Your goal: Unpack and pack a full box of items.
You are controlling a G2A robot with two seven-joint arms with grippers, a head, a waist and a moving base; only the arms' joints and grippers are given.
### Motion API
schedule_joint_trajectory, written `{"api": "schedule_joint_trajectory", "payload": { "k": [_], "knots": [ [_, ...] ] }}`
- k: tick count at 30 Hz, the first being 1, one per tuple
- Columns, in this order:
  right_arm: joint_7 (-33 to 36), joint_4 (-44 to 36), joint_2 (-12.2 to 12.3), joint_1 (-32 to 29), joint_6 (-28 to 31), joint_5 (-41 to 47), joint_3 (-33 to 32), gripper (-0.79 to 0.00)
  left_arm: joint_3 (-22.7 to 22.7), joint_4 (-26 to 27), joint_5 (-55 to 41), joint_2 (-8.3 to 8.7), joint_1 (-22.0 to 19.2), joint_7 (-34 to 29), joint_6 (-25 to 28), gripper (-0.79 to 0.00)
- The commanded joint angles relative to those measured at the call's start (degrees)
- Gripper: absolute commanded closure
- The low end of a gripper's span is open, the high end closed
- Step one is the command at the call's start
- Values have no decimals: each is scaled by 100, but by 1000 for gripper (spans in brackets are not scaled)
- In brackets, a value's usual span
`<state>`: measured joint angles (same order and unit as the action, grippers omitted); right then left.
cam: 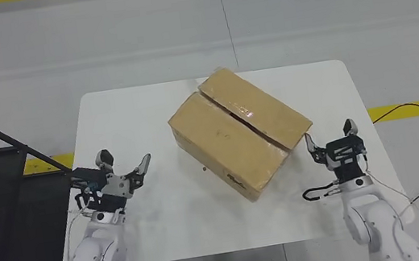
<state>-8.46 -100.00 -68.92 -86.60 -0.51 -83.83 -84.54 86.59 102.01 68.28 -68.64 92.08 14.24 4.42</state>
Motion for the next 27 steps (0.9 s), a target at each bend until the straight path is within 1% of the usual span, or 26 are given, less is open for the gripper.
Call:
{"api": "schedule_joint_trajectory", "payload": {
  "k": [1,9,12,14,16,18,22,27],
  "knots": [
    [34,57,-14,122,-43,-24,67,-785,72,-29,-22,0,-15,-48,-51,-785],
    [148,371,-72,578,-170,-116,284,-785,266,-175,-41,-3,-134,-202,-121,-785],
    [134,394,-84,614,-240,-95,263,-785,281,-300,-3,-5,-291,-256,-106,-785],
    [80,328,-82,542,-297,-82,176,-785,265,-426,112,-1,-467,-306,-45,-785],
    [9,199,-71,407,-299,-67,46,-785,211,-594,187,1,-708,-350,107,-785],
    [-146,30,-52,223,-156,5,-115,-785,142,-823,353,8,-993,-389,292,-785],
    [-546,-335,9,-247,449,162,-525,-785,-100,-1420,688,6,-1633,-342,651,-785],
    [-1098,-871,77,-935,1060,155,-1055,-785,-461,-2275,1047,-31,-2487,-200,852,-785]
  ]
}}
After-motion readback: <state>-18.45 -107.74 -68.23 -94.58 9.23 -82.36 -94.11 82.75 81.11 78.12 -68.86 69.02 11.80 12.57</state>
